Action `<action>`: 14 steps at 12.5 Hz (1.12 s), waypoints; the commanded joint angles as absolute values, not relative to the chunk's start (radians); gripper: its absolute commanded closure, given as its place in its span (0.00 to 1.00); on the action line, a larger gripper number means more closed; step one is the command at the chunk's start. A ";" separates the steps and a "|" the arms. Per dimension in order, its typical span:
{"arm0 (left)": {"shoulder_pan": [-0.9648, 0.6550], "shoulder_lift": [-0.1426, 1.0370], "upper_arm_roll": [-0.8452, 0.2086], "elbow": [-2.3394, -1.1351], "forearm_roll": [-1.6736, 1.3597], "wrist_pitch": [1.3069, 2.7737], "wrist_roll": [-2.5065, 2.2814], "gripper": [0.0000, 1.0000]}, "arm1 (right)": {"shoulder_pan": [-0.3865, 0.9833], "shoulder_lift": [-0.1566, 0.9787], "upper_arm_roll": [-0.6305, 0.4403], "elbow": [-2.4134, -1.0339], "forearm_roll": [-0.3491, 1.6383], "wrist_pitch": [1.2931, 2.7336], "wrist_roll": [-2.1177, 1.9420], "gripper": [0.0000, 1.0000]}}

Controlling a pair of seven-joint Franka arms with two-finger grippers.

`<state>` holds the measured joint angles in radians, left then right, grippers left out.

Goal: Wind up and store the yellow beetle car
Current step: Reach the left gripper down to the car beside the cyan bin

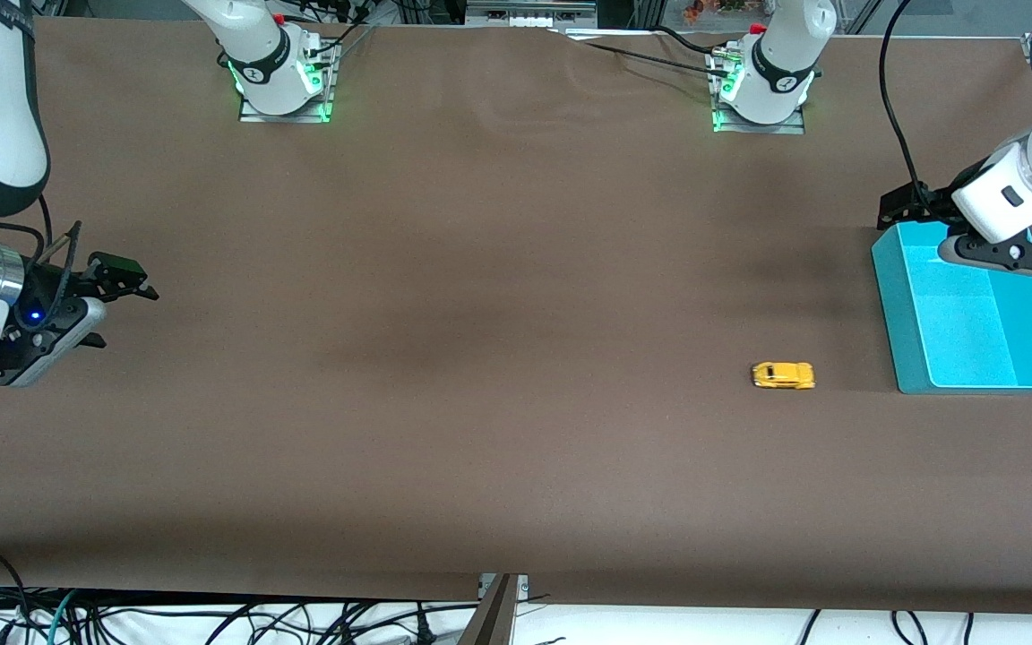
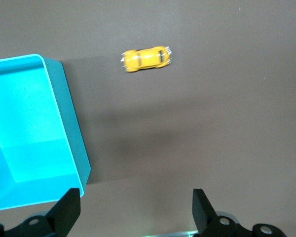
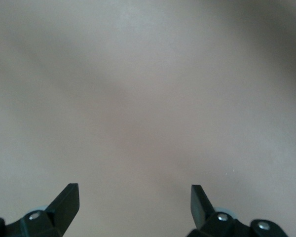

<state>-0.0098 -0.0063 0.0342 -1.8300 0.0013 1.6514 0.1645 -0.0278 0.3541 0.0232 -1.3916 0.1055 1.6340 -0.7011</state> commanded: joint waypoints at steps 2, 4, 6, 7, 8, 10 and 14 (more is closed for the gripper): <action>0.015 -0.005 0.035 -1.911 0.023 1.777 0.231 0.00 | 0.001 0.328 0.025 -1.368 0.078 1.598 -0.380 0.00; 0.025 0.005 0.037 -1.957 0.021 1.850 0.250 0.00 | 0.014 0.295 0.023 -1.374 0.063 1.580 -0.252 0.00; 0.028 0.020 0.038 -2.000 0.023 1.925 0.253 0.00 | 0.015 0.272 0.018 -1.377 0.058 1.531 -0.245 0.00; 0.029 0.029 0.038 -2.029 0.023 1.965 0.253 0.00 | 0.017 0.264 0.021 -1.378 0.022 1.531 -0.248 0.00; 0.029 0.041 0.038 -2.060 0.023 2.011 0.255 0.00 | 0.017 0.258 0.023 -1.376 -0.027 1.534 -0.255 0.00; 0.032 0.066 0.038 -2.127 0.021 2.136 0.306 0.00 | 0.012 0.209 0.023 -1.377 -0.058 1.555 -0.247 0.00; 0.058 0.132 0.038 -2.163 0.021 2.218 0.649 0.00 | 0.003 0.166 0.020 -1.402 -0.089 1.545 -0.247 0.00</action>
